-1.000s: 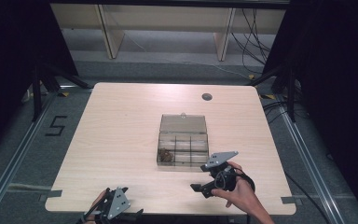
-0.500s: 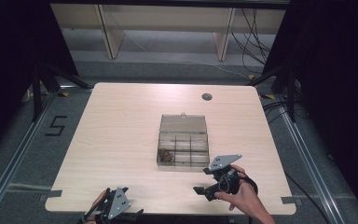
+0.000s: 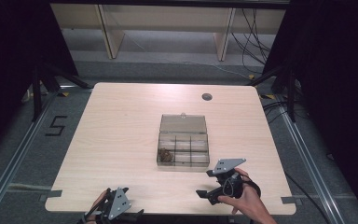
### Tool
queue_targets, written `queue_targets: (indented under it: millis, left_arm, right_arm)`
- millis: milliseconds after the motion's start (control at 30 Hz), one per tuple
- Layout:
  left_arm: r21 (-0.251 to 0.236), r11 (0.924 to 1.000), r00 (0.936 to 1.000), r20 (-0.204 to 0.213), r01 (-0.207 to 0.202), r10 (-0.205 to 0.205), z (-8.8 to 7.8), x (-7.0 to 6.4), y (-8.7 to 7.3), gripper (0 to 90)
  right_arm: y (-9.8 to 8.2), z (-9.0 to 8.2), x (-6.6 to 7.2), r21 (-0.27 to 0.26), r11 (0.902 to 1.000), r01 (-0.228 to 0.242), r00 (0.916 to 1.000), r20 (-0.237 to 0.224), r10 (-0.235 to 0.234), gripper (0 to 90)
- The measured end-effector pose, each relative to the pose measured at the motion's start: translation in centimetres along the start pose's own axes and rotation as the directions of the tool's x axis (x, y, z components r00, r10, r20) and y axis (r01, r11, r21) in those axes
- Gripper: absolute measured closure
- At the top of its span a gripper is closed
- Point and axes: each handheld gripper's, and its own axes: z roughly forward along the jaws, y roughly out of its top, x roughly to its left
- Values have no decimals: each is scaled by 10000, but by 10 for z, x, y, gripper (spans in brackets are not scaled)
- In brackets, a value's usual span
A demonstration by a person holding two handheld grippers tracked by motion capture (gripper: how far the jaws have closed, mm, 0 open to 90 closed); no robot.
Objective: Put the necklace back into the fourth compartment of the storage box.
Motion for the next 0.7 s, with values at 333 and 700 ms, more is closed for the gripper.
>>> queue_targets:
  millis: [333,700]
  left_arm:
    - [46,9998,9998,17,185,-185,0,-2,0,156]
    - [-1,9998,9998,86,190,-190,0,-3,0,156]
  right_arm:
    - [-9,-2,1,-24,10000,-27,9998,203,28,162]
    - [-20,-2,4,-103,9999,-111,9991,406,116,161]
